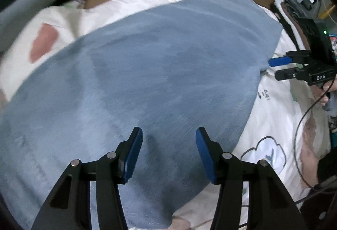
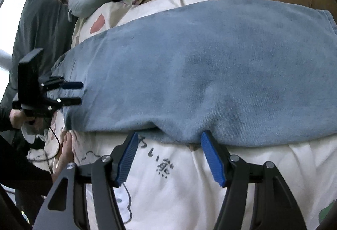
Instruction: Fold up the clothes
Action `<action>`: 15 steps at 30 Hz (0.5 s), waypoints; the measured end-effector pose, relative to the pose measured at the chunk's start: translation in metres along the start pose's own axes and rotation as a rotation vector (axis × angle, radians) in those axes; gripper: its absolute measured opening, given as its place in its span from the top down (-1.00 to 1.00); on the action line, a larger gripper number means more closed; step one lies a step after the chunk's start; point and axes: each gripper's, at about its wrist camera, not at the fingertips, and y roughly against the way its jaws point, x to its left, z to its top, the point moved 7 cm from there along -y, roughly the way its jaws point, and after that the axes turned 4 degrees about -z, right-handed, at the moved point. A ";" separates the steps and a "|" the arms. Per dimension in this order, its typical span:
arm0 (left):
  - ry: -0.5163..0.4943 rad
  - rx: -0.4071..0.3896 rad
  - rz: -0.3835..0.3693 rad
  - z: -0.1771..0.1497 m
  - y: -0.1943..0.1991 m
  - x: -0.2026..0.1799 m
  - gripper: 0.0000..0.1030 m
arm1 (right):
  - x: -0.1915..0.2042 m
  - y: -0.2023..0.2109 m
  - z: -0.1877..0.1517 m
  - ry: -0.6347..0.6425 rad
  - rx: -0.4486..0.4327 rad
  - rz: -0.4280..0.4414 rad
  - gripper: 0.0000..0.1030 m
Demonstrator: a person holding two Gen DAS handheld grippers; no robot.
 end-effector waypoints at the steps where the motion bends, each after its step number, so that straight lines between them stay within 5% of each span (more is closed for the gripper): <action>1: -0.004 -0.004 0.017 -0.002 0.003 0.001 -0.03 | 0.001 0.001 -0.002 0.017 0.005 -0.002 -0.14; 15: -0.048 -0.048 0.074 -0.026 0.002 -0.048 -0.03 | -0.001 0.031 -0.020 0.156 -0.012 -0.038 -0.04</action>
